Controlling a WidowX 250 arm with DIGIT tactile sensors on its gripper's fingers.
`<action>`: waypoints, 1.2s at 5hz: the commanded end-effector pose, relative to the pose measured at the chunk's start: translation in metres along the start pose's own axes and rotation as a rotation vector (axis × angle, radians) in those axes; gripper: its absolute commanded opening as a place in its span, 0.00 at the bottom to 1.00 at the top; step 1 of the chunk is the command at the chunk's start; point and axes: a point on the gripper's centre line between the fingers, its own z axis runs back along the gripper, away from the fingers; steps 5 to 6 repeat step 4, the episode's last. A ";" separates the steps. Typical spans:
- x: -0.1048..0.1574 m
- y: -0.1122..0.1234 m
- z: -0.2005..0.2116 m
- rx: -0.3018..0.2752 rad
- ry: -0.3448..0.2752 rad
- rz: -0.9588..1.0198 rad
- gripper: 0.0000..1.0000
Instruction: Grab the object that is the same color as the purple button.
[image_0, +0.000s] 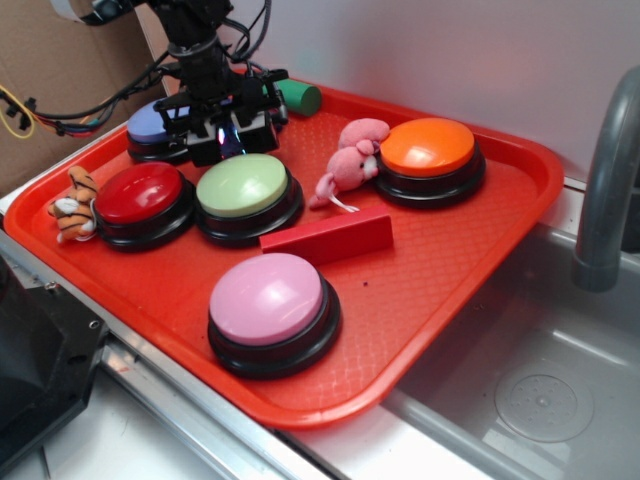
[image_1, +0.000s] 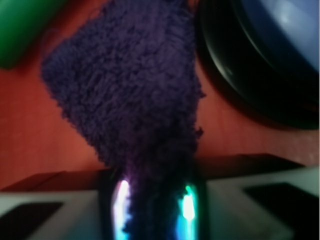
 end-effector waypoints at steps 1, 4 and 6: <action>0.008 -0.041 0.099 -0.043 -0.029 -0.337 0.00; -0.040 -0.036 0.154 -0.246 0.043 -0.469 0.00; -0.040 -0.036 0.154 -0.246 0.043 -0.469 0.00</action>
